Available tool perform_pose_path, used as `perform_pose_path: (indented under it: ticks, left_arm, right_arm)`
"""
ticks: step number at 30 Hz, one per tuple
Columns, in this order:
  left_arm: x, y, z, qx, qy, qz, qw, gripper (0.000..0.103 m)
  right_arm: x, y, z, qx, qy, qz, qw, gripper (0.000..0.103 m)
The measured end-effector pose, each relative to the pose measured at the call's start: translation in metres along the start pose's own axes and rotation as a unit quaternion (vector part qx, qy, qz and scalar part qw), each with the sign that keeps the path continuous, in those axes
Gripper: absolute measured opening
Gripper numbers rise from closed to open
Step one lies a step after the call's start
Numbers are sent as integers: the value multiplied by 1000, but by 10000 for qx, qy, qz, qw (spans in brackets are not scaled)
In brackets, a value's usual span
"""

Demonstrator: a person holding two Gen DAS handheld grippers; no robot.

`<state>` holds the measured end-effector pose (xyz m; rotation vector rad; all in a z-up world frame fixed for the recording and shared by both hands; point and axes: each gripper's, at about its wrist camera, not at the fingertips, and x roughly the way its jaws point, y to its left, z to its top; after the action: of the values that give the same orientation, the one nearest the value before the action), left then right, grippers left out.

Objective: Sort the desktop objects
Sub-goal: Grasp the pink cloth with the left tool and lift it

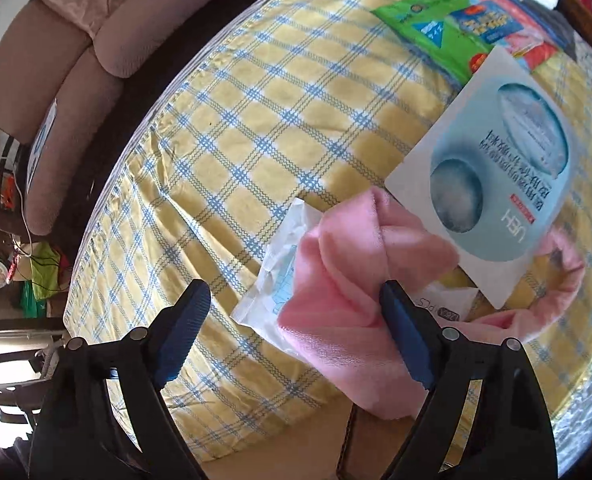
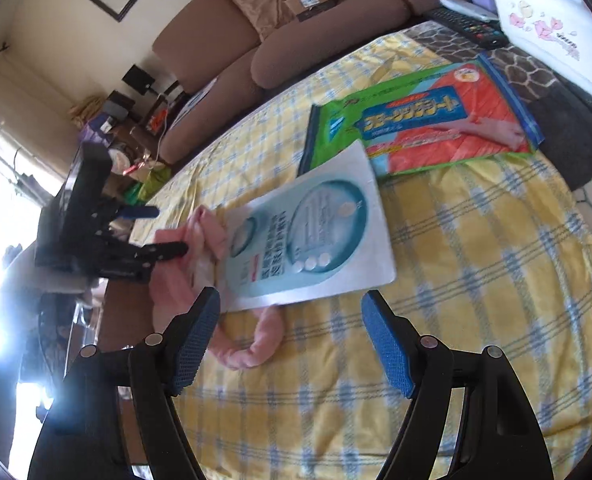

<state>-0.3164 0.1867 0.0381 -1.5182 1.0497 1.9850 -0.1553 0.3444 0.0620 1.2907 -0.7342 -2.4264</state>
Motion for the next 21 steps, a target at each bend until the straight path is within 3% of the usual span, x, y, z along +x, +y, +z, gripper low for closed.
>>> perform_pose_path:
  ticks: [1, 3, 5, 7, 10, 12, 13, 14, 21]
  left_arm:
    - [2, -1, 0, -27, 12, -92, 10000, 85]
    - [4, -1, 2, -145, 40, -360, 9992, 74]
    - [-3, -5, 3, -214, -99, -405, 9989, 11]
    - [-14, -12, 2, -186, -367, -98, 9991, 11]
    - [-37, -20, -9, -273, -854, -79, 9959, 9]
    - [-51, -22, -19, -433, -1149, -99, 9924, 6]
    - [-58, -25, -24, -474, -1263, -110, 9908, 5]
    - [-64, -27, -29, -520, -1359, -166, 9892, 5]
    - [-96, -48, -49, -428, -1557, -328, 9863, 5]
  right_arm:
    - [6, 8, -3, -85, 120, 19, 9999, 76]
    - [19, 21, -7, -182, 275, 84, 9994, 76]
    - [32, 31, -10, -302, 374, 6, 9988, 62]
    - [39, 39, -14, -404, 364, -109, 9985, 59]
    - [41, 50, -21, -629, 377, -282, 9969, 58]
    - [39, 55, -25, -765, 354, -349, 9958, 46]
    - [37, 55, -27, -749, 329, -315, 9962, 33]
    - [35, 55, -28, -702, 319, -267, 9967, 30]
    - [17, 62, -35, -536, 177, -190, 9982, 30]
